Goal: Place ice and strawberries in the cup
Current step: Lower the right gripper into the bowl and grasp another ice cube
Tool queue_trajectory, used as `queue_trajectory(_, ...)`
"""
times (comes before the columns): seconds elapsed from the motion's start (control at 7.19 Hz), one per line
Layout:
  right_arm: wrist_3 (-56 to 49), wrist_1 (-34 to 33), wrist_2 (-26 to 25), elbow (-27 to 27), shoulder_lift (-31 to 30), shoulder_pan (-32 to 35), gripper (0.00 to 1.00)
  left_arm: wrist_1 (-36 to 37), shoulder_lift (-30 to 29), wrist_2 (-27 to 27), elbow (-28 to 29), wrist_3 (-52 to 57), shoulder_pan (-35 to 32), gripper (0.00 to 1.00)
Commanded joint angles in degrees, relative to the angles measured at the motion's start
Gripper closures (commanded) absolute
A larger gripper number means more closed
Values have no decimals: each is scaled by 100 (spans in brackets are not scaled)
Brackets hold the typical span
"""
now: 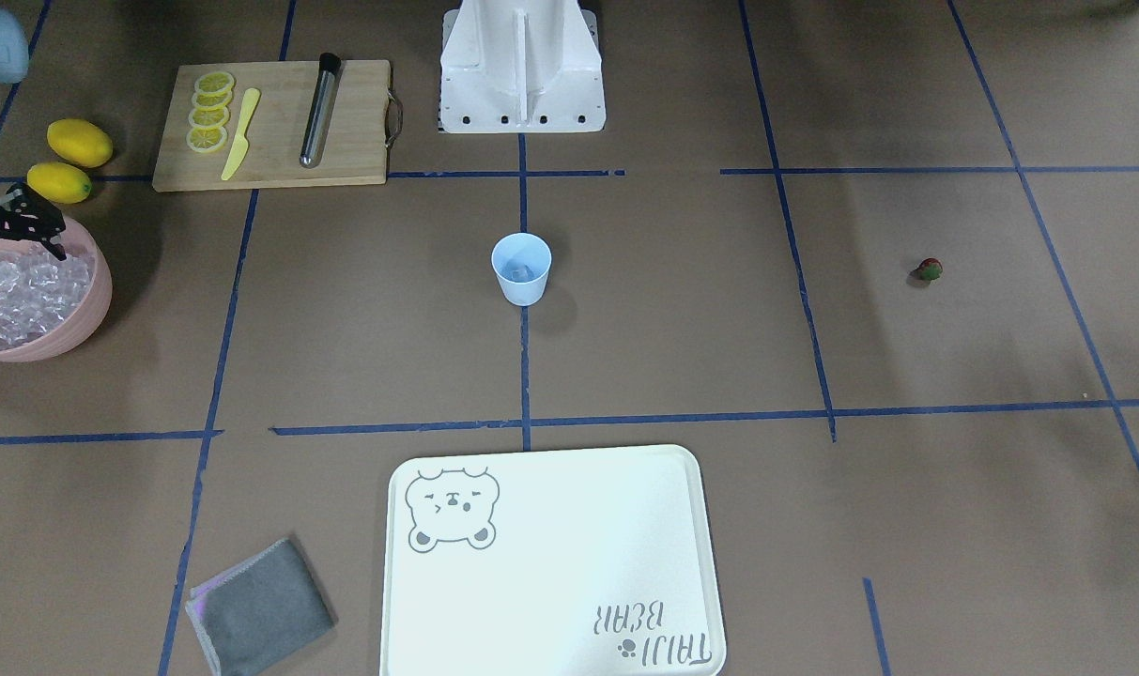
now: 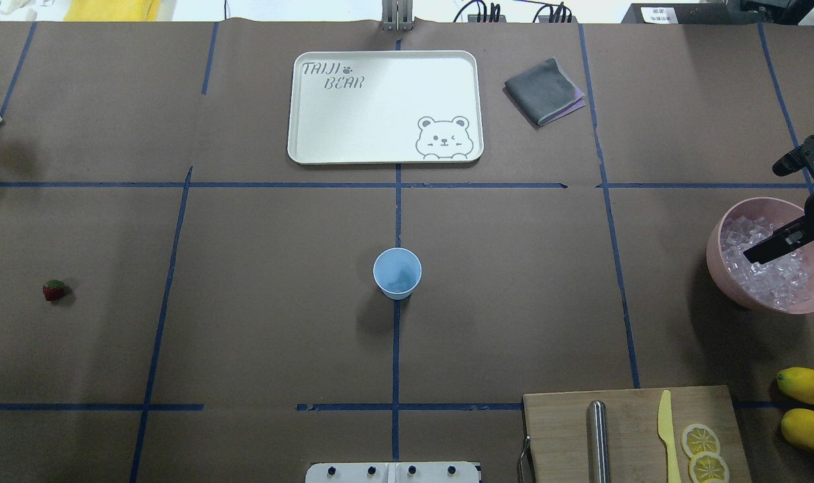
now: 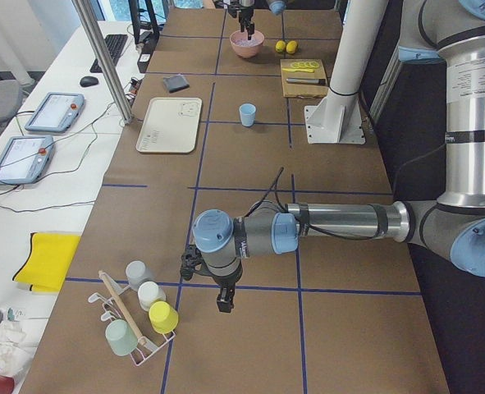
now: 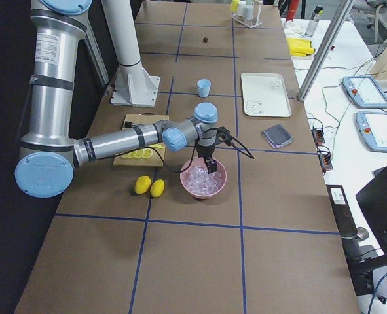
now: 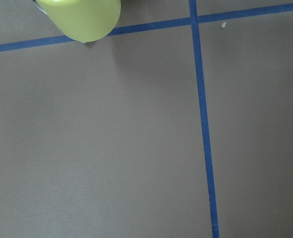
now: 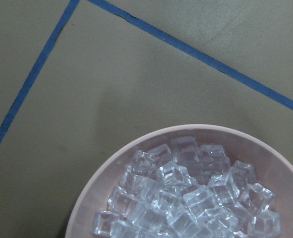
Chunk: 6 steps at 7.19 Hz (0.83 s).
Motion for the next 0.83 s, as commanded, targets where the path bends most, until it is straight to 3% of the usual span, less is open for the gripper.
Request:
queue_trajectory(0.0, 12, 15, -23, -26, -1, -180, 1, 0, 0, 4, 0, 0, 2, 0)
queue_trajectory(0.7, -50, 15, -67, -114, -1, -260, 7, 0, 0, -5, 0, 0, 2, 0)
